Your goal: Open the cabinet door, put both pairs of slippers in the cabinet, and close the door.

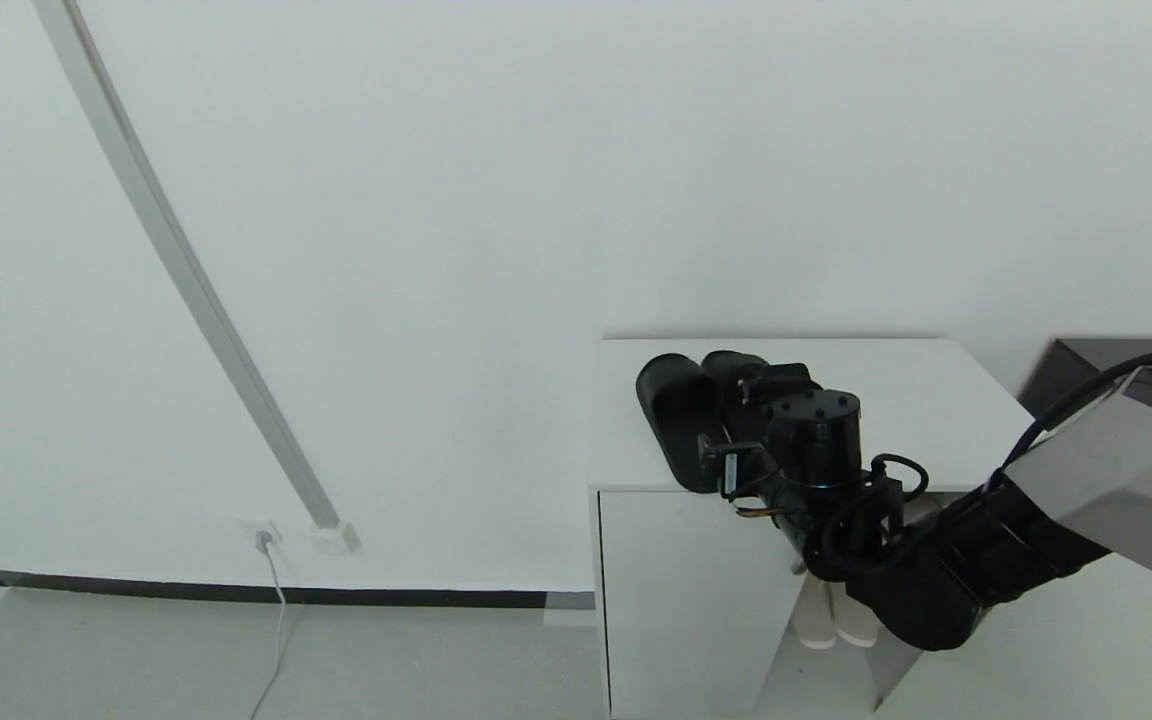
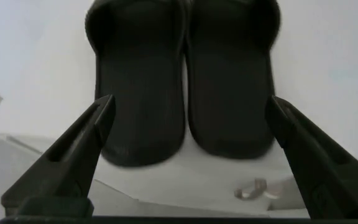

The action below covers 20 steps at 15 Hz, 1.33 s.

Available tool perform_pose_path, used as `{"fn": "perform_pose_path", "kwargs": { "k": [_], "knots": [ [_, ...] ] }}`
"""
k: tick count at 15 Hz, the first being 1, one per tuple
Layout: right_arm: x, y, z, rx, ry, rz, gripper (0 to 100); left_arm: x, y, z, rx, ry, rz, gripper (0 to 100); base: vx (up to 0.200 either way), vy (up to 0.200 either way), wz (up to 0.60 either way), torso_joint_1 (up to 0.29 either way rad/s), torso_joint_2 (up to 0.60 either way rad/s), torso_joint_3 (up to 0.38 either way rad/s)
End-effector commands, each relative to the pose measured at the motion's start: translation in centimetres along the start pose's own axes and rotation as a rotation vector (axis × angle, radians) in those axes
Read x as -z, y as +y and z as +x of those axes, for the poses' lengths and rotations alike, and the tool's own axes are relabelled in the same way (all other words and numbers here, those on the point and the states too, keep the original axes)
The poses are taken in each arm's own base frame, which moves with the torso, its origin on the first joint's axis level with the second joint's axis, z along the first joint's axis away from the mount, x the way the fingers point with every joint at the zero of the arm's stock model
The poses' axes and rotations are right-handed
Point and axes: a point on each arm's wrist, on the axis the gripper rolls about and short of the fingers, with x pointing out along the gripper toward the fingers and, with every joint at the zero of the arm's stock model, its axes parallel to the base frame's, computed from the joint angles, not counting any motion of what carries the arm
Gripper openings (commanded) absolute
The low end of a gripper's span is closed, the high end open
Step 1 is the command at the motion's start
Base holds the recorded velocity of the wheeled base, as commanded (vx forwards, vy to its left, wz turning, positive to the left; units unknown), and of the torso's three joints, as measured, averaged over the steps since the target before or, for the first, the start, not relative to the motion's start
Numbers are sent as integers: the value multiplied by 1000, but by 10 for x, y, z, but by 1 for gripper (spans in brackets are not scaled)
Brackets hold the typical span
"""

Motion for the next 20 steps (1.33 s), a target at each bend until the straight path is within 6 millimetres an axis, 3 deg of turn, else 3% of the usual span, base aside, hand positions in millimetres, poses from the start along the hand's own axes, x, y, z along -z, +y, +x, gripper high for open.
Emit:
{"fn": "perform_pose_path", "kwargs": {
  "k": [1,7,19,20],
  "knots": [
    [8,0,9,-11,17,-7,100,0,0,0,0,0,0,0,200,0,0,-2,12,-2],
    [24,4,36,-42,9,4,100,0,0,0,0,0,0,0,0,0,0,0,0,0],
    [18,0,85,-43,-51,22,100,0,0,0,0,0,0,0,0,0,0,0,0,0],
    [19,-2,87,-39,-51,11,0,0,0,0,0,0,0,0,0,0,0,0,0,0]
  ]
}}
